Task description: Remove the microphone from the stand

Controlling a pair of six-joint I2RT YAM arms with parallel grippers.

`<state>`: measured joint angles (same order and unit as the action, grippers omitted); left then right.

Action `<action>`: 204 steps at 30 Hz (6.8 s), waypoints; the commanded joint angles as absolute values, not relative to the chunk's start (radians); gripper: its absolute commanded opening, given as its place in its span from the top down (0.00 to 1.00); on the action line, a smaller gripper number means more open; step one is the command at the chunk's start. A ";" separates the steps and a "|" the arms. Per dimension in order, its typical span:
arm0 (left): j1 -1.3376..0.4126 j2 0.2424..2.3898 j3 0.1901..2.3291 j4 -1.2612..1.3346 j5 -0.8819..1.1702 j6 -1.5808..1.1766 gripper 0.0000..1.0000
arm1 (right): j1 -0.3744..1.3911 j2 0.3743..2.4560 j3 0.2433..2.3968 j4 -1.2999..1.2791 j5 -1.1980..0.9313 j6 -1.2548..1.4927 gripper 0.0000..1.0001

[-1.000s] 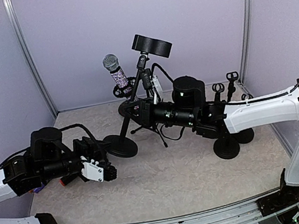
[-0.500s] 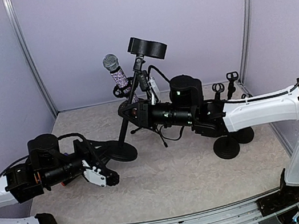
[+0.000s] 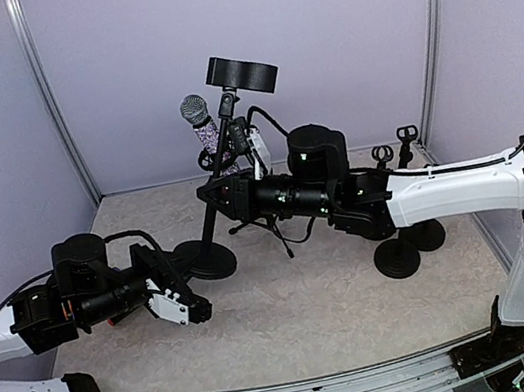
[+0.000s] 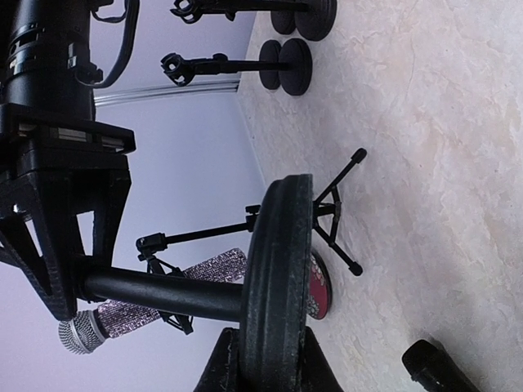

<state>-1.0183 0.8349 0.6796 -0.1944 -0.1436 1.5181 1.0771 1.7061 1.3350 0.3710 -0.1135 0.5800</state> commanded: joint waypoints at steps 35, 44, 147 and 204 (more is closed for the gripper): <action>-1.038 0.837 0.578 0.266 -0.240 1.649 1.00 | 1.217 1.689 1.368 0.523 0.261 0.479 0.71; -1.039 0.835 0.577 0.269 -0.233 1.671 1.00 | 1.204 1.739 1.455 0.399 0.269 0.500 0.57; -1.047 0.806 0.643 0.260 -0.069 1.616 1.00 | 1.210 1.532 1.416 0.303 -0.069 0.263 1.00; -1.065 0.868 0.667 0.348 -0.068 1.637 1.00 | 1.181 1.289 1.134 0.318 0.160 0.306 0.20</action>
<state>-1.0657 0.8795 0.6609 0.2207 -0.0471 1.6466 1.1252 1.2446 1.0794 0.3332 -0.0177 0.3794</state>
